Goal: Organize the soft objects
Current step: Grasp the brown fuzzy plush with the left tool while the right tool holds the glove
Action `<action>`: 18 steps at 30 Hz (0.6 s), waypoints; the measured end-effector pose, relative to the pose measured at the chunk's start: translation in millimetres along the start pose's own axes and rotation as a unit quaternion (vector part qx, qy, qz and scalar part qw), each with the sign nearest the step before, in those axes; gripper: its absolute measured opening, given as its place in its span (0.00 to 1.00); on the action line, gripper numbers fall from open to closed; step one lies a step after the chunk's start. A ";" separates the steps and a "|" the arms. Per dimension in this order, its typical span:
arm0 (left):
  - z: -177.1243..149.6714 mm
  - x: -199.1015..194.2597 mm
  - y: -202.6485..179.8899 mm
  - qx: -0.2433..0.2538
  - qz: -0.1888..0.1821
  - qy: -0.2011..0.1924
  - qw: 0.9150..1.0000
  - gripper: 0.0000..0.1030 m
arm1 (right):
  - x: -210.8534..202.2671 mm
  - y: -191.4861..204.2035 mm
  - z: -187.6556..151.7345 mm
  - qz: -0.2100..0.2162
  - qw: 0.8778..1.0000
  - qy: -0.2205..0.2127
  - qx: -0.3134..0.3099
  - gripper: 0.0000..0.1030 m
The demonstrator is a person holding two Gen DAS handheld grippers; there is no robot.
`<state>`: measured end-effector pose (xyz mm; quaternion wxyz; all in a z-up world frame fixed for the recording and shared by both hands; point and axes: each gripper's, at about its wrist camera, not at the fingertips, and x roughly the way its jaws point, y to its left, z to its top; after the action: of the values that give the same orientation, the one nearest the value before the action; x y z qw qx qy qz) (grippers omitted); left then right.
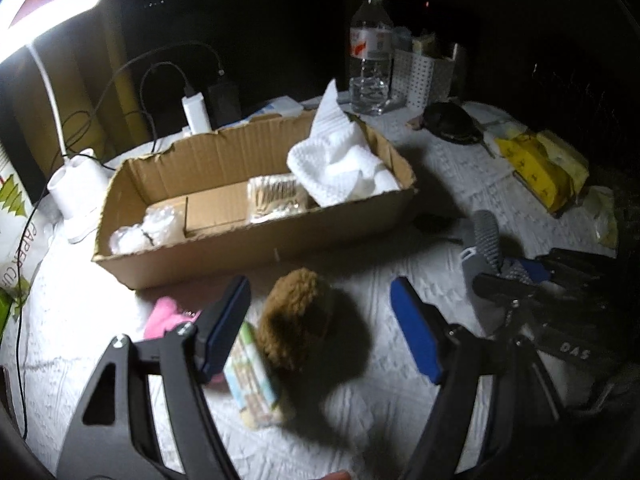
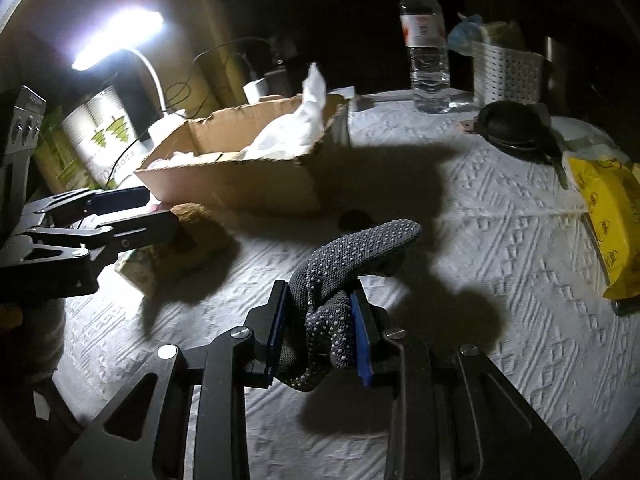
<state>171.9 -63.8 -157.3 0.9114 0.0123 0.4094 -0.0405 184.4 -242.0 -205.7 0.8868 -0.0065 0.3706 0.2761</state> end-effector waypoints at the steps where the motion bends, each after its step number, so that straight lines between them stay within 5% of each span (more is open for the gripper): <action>1: 1.1 3.8 -0.2 0.002 -0.002 0.004 1.000 0.72 | 0.7 -1.1 -0.4 0.000 1.000 0.000 0.002 0.30; 8: 2.7 28.4 -6.2 0.021 -0.011 0.033 0.999 0.70 | 8.6 -11.0 -4.6 0.006 1.000 0.008 0.019 0.30; 13: 2.6 28.4 -12.4 0.036 -0.014 0.035 0.999 0.52 | 9.7 -12.4 -3.8 0.008 1.000 0.010 0.022 0.30; 18: -1.5 29.0 -14.3 0.052 -0.002 0.040 0.998 0.46 | 8.5 -11.8 -4.0 0.003 1.000 0.009 0.020 0.30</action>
<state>188.8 -79.9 -179.9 0.8922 0.0602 0.4432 -0.0629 192.5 -248.7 -216.5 0.8826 0.0098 0.3837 0.2716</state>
